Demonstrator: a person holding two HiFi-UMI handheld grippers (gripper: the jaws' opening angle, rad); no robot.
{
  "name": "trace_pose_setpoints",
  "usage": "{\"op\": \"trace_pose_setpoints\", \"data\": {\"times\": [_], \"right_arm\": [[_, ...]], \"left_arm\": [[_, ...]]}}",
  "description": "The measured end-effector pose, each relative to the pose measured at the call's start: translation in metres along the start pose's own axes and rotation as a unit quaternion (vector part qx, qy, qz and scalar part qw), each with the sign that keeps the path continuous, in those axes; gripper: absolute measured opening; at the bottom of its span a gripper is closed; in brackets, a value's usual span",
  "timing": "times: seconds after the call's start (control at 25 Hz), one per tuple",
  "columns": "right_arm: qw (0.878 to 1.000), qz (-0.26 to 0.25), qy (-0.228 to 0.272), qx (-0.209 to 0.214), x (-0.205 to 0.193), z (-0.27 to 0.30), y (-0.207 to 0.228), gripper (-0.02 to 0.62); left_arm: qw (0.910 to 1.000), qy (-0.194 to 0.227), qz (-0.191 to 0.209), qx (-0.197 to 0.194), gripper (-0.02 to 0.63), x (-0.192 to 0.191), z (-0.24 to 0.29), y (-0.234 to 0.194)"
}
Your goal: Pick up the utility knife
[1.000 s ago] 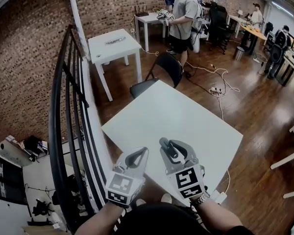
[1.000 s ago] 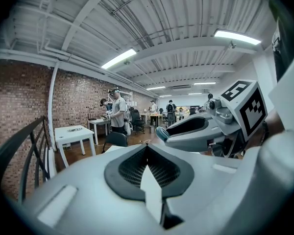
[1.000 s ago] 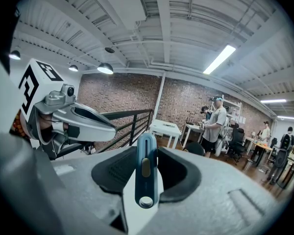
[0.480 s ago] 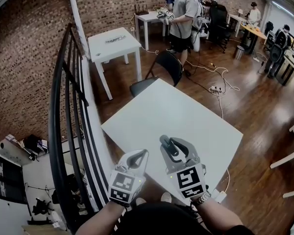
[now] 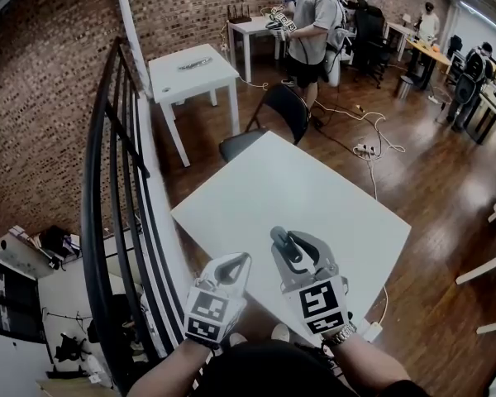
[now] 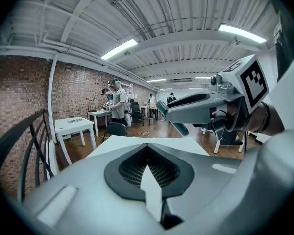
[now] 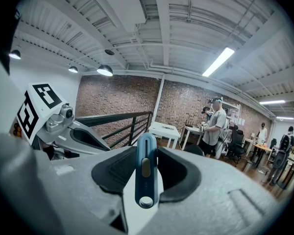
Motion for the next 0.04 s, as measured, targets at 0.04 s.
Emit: {"op": "trace_pose_setpoints", "data": {"times": [0.04], "right_arm": [[1.0,0.0,0.0,0.0,-0.0001,-0.0001,-0.0001,0.126]], "left_arm": [[1.0,0.0,0.0,0.0,0.015,-0.0002,-0.0001,0.0001]]}}
Point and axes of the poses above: the fingertips, and each gripper's own axes: z forward along the fingers, y to its right, x out of its top, the point moved 9 cm from there along -z, backward along the fingers, and after that the axes turned 13 degrees about x, right-handed, at the moved point
